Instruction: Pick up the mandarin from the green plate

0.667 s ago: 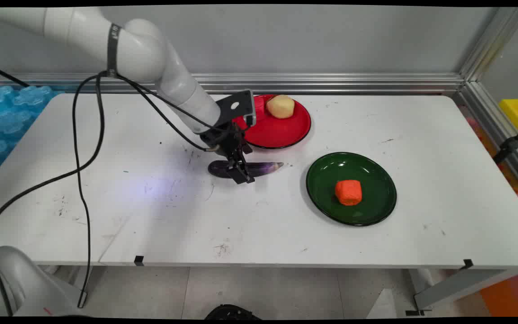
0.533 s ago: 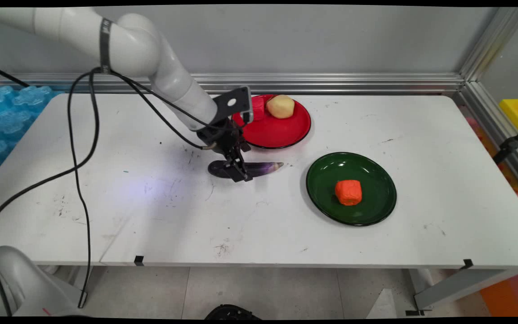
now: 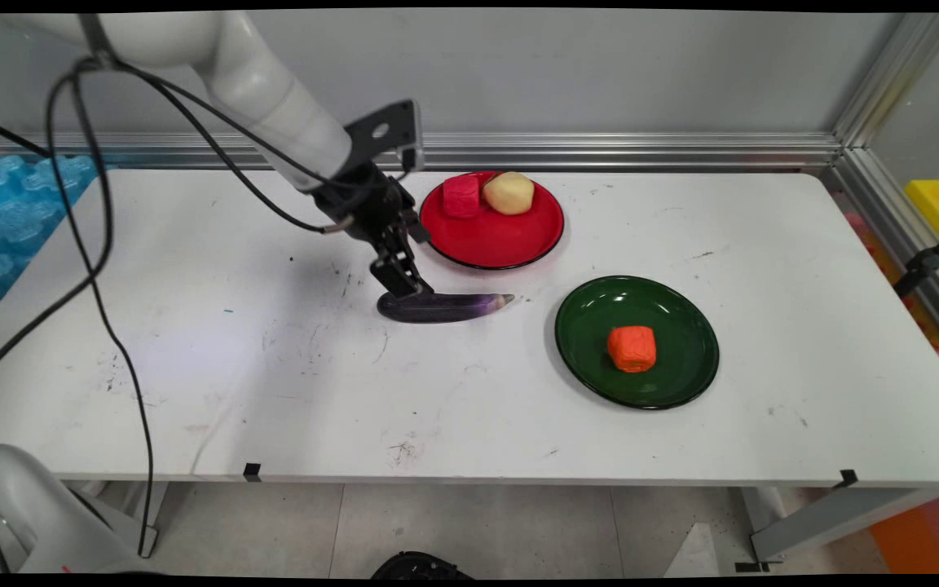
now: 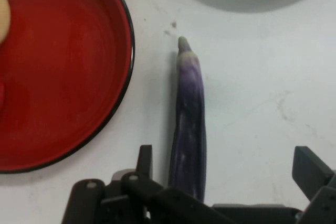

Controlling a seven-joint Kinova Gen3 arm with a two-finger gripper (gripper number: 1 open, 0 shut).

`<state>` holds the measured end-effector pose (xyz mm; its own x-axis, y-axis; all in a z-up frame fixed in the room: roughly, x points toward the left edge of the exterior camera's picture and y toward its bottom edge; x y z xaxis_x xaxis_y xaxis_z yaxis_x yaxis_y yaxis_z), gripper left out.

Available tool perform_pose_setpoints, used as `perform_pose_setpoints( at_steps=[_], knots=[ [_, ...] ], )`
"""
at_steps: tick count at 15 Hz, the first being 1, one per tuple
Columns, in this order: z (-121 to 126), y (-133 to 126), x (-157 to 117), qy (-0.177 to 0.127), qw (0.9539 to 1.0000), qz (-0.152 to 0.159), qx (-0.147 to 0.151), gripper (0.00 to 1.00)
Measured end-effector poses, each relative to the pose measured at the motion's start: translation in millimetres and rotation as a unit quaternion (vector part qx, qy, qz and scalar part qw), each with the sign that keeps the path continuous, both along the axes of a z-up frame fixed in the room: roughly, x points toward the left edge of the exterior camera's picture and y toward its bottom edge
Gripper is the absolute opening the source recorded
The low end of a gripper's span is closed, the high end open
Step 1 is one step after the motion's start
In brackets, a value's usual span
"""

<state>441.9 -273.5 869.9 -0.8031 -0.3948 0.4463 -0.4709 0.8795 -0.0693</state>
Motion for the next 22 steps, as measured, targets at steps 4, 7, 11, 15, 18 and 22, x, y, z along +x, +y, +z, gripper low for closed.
perform_pose_setpoints(
  at_steps=[4,7,11,15,18,22],
  knots=[
    [35.0,6.9,3.2,0.011,0.9999,-0.007,-0.003,1.00],
    [58.6,10.5,-3.8,0.028,0.9995,-0.017,-0.005,1.00],
    [75.7,10.4,-28.2,0.054,0.9981,-0.029,-0.007,1.00],
    [75.5,3.4,-57.4,0.073,0.9966,-0.037,-0.013,1.00],
    [64.4,-7.0,-86.5,0.081,0.9954,-0.046,-0.020,1.00],
    [38.3,-21.6,-128.9,0.084,0.9944,-0.059,-0.028,1.00]
  ],
)
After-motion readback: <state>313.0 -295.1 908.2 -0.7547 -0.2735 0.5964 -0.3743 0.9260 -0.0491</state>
